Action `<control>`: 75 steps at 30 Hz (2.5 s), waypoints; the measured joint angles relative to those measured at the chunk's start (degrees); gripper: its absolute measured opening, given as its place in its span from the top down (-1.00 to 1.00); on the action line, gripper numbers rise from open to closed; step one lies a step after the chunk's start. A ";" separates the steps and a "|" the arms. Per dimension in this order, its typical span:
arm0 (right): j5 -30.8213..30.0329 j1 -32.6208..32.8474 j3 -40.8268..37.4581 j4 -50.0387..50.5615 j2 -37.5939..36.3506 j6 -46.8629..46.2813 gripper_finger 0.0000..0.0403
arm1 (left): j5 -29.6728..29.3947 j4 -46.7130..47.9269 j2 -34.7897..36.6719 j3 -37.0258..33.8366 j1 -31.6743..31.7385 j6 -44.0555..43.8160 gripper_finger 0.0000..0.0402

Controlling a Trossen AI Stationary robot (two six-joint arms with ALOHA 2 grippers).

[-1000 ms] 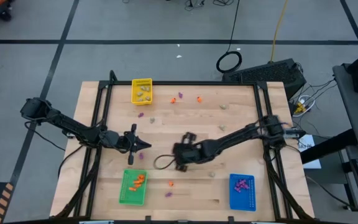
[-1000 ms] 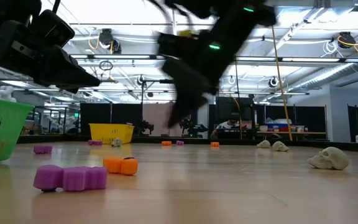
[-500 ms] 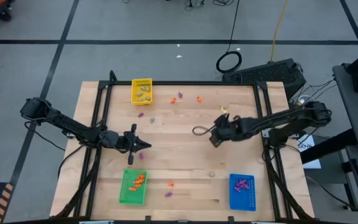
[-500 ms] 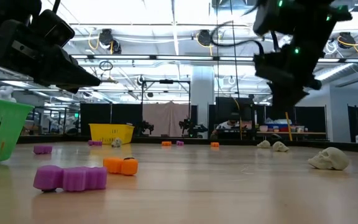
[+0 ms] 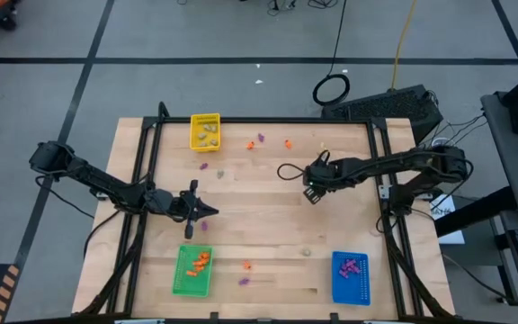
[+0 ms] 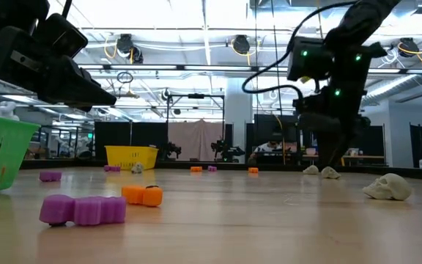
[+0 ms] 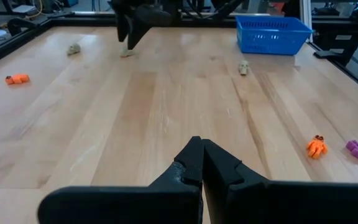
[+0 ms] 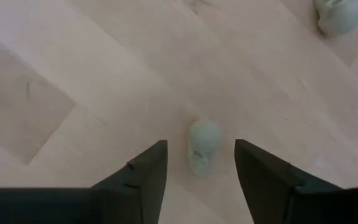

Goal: Sort Halloween decoration
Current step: Put the gray skull toy into the yellow bin

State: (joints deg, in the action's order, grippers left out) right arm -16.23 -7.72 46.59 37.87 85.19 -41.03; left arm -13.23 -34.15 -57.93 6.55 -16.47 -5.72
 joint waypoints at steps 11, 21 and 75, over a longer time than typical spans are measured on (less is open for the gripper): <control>2.99 -3.81 0.00 -1.69 3.54 2.95 0.42 | 1.66 0.39 0.00 0.00 -0.07 0.00 0.98; 7.19 -4.71 0.28 -5.29 5.55 7.77 0.79 | 2.19 0.85 0.00 0.02 -0.07 -0.63 0.98; 8.54 -10.85 77.75 -34.10 61.04 22.18 0.60 | 2.17 15.89 14.69 0.02 -0.17 -2.60 0.98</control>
State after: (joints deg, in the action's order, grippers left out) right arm -7.68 -18.57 124.33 3.77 146.23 -18.85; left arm -11.06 -18.26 -43.24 6.57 -16.64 -8.32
